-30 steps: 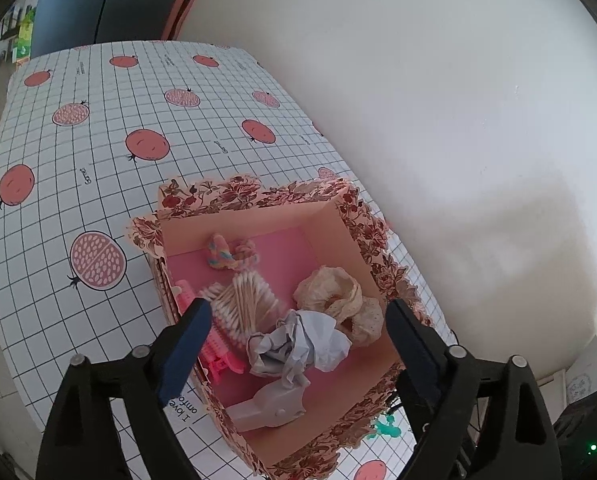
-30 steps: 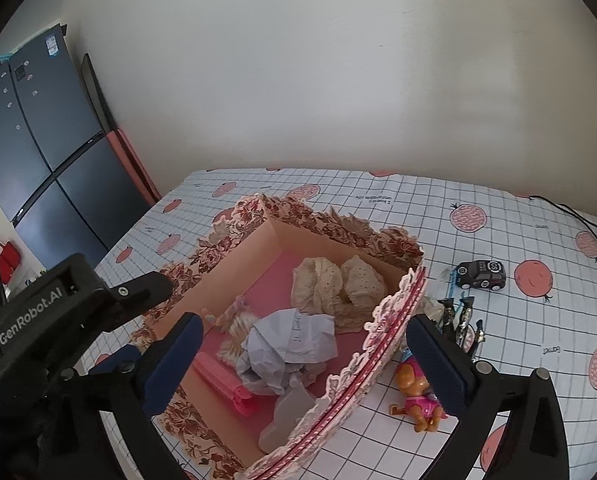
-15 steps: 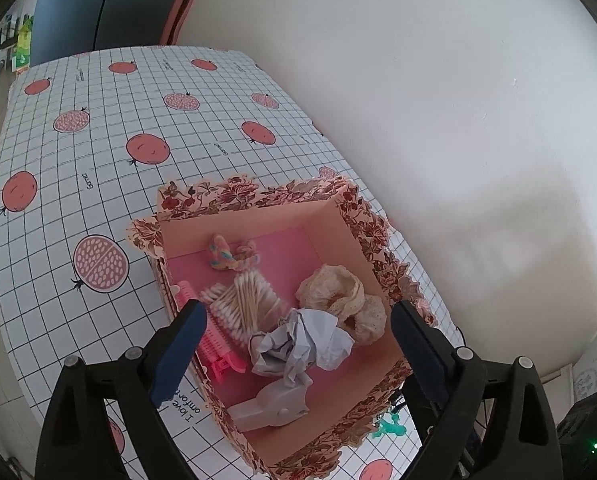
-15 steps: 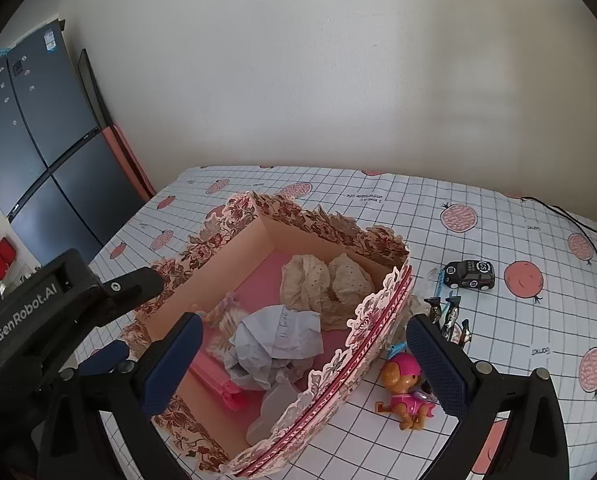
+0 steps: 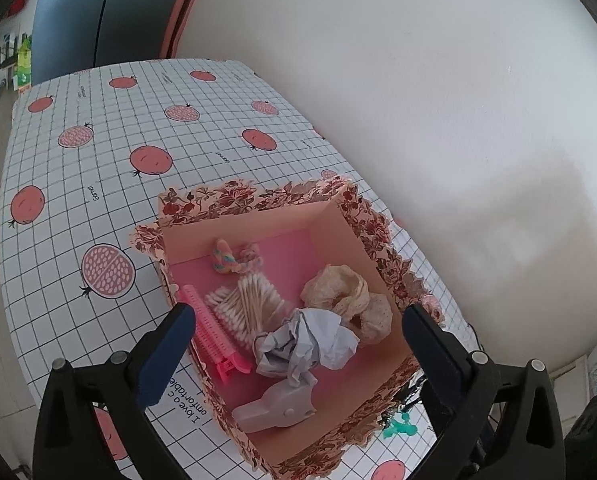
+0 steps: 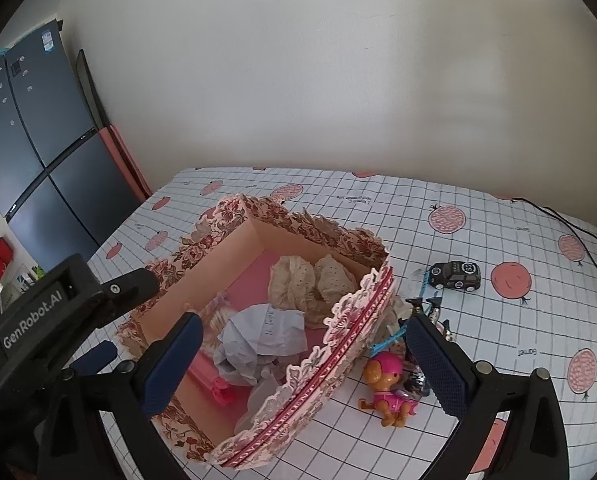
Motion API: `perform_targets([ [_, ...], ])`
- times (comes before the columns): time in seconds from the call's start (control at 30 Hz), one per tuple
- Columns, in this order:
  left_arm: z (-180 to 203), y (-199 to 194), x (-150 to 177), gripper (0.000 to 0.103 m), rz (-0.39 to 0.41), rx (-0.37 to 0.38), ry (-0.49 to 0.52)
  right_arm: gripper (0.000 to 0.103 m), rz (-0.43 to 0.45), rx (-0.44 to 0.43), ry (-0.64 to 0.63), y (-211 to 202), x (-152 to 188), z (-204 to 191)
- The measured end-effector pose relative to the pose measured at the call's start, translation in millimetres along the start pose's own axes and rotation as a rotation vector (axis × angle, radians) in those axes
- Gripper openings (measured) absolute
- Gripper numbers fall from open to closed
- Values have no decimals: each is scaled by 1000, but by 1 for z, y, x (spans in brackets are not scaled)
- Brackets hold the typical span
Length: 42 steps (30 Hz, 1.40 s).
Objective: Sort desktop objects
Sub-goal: 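Move both tools back toward the doll and toys beside the box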
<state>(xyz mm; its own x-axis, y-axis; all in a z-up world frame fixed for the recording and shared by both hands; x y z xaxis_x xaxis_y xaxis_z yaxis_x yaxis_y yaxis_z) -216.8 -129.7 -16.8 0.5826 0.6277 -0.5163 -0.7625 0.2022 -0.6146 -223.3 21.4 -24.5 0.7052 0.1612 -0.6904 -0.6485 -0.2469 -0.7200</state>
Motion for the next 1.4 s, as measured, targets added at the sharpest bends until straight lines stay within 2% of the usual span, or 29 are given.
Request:
perform_targets([
  [0.2, 11, -3, 4, 103, 3, 14, 29, 103, 16, 7, 18, -13, -4, 19],
  [0.37, 37, -8, 8, 103, 3, 112, 86, 103, 58, 32, 47, -32, -14, 47],
  [0.53, 77, -13, 18, 103, -5, 201, 203, 103, 96, 60, 115, -51, -22, 84],
  [0.8, 123, -12, 45, 103, -31, 286, 316, 103, 98, 106, 192, -64, -18, 140],
  [1.0, 135, -4, 67, 103, -78, 296, 327, 103, 62, 190, 255, -57, -7, 187],
  [1.33, 144, 31, 110, 103, -209, 252, 340, 103, 25, 152, 359, -43, 7, 225],
  [1.4, 143, 39, 118, 103, -229, 238, 344, 103, -13, 137, 375, -28, 15, 227],
])
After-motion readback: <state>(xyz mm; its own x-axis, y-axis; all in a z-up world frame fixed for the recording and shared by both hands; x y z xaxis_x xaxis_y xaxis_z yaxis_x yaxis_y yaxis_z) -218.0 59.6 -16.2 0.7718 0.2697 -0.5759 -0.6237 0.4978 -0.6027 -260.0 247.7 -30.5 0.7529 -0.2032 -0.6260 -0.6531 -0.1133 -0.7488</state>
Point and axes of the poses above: each gripper's, at about its wrist camera, not at the fingertips, and y roughly the way its jaws point, z to its right, x to its underside, the point moved 5 cm from there along y, roughly the way its jaws point, and after that the axes turned 13 degrees about x, right-handed, at the moved point
